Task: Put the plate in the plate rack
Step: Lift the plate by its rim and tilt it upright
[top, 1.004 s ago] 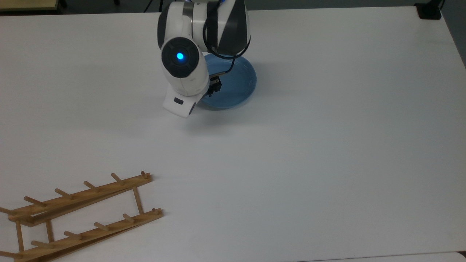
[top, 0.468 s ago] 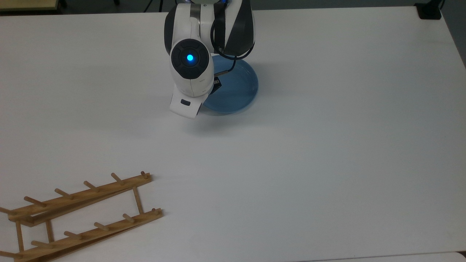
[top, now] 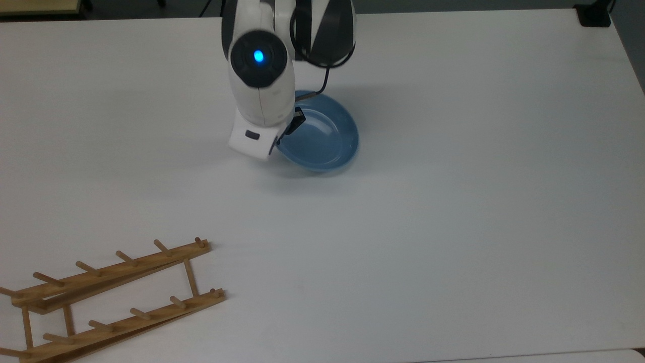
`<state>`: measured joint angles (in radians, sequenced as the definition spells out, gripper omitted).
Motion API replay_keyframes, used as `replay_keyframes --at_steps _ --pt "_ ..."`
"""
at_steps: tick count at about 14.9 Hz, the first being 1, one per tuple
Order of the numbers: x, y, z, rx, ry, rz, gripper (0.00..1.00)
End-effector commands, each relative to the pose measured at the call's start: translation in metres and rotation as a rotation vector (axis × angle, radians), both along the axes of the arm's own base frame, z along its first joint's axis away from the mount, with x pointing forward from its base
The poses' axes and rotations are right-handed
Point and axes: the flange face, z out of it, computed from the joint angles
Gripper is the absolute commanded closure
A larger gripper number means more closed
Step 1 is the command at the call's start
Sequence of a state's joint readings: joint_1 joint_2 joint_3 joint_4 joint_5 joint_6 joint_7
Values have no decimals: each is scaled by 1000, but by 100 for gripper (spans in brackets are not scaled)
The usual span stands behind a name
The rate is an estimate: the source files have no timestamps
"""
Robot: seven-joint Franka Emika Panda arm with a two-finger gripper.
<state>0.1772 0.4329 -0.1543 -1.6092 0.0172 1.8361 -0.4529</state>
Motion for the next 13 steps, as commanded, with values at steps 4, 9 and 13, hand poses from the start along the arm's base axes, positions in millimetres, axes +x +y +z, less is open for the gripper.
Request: replay_keyframes --at_steps 4,9,13 --pt "27 -15 105 -10 -266 -45 100" --pt "55 -61 168 -98 -663 -150 100" --pt "64 -101 192 -214 -892 -238 100"
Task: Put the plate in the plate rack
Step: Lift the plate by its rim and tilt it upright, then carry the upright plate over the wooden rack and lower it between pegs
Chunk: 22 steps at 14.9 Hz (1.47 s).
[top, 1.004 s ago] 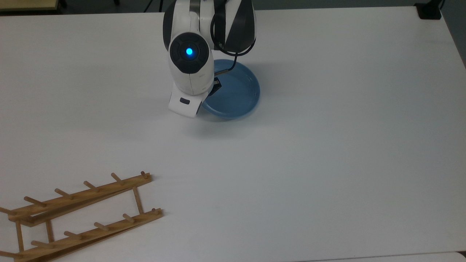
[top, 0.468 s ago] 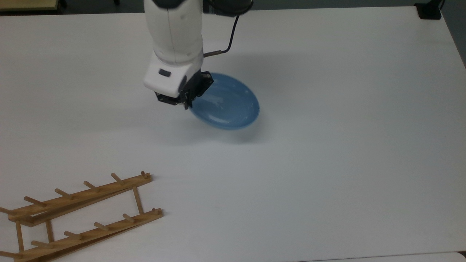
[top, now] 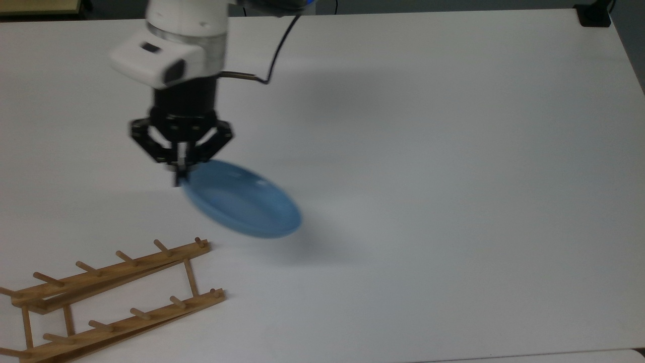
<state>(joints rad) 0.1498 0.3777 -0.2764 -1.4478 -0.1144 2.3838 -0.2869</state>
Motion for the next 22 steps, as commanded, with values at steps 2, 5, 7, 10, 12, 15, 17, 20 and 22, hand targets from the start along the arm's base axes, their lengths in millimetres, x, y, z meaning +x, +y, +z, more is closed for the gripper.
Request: replay_keyframes --at_steps 2,5,7,10,12,15,17,20,22 --pt "1 -30 18 -126 -159 -164 100" --pt "7 -56 19 -219 -268 -293 100" --pt "15 -65 16 -275 -309 -348 100" --pt "21 -66 -10 -354 -299 -364 100" --pt "27 -68 -34 -393 -292 -384 100" --pt "33 -62 -44 -420 -292 -383 100" --pt "37 -58 -51 -423 -287 -375 100" --pt "39 -53 -57 -422 -280 -368 100" --pt "41 -41 -59 -413 -282 -355 100"
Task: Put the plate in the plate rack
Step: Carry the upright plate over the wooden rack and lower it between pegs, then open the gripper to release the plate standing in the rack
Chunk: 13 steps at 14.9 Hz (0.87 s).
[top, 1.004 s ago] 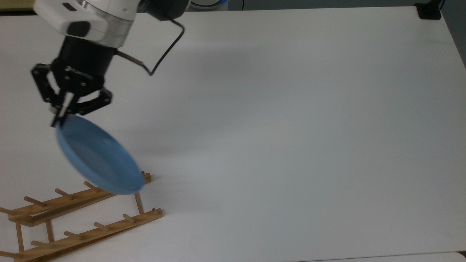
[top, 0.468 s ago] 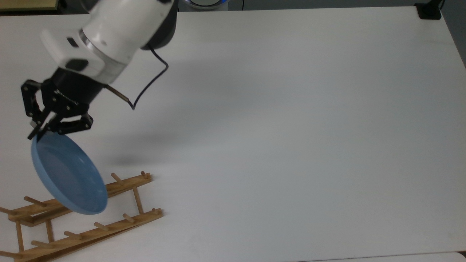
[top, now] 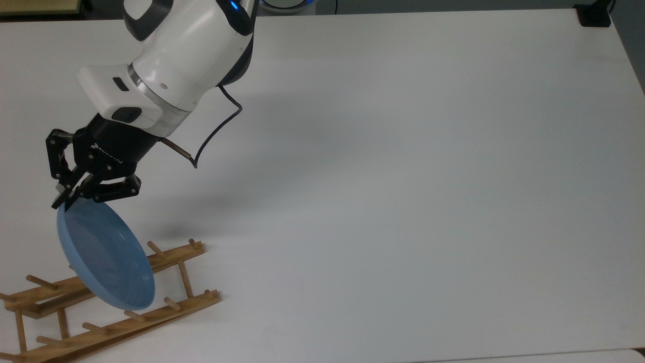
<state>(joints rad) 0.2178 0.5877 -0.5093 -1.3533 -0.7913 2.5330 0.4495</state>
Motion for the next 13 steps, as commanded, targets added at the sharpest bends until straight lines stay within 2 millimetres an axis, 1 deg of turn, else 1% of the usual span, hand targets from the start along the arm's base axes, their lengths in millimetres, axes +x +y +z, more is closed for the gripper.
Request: replay_keyframes --at_steps 1,4,5,7,8,9,10,11,13 --pt "6 20 -2 -11 -25 12 100" --pt "8 22 -11 23 -63 -22 100" --pt "9 25 -19 24 -57 -22 100" --pt "10 26 -24 24 -51 -21 100" --pt "11 26 -29 22 -44 -21 97" --pt "11 26 -30 20 -42 -21 92" --pt "12 26 -31 15 -39 -19 82" --pt "12 26 -33 10 -37 -18 77" --pt "13 26 -41 5 -25 -19 63"
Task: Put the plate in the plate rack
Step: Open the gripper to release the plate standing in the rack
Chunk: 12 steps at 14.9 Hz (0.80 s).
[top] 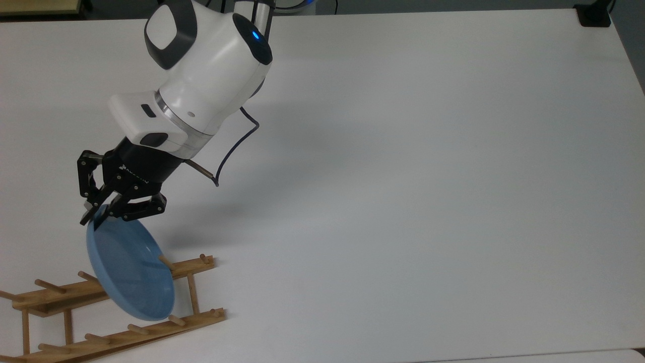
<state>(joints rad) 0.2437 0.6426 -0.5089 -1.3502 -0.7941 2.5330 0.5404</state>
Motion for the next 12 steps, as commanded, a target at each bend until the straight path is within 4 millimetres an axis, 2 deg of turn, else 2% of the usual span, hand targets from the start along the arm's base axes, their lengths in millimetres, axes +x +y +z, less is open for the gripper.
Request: replay_keyframes --at_steps 1,8,9,10,12 --pt "3 4 -4 -27 -13 0 62" --pt "4 6 -8 -29 -10 3 62" --pt "6 8 -2 -31 -21 7 61" --pt "8 11 4 -30 -35 10 55" --pt "9 11 3 -19 -54 -2 52"
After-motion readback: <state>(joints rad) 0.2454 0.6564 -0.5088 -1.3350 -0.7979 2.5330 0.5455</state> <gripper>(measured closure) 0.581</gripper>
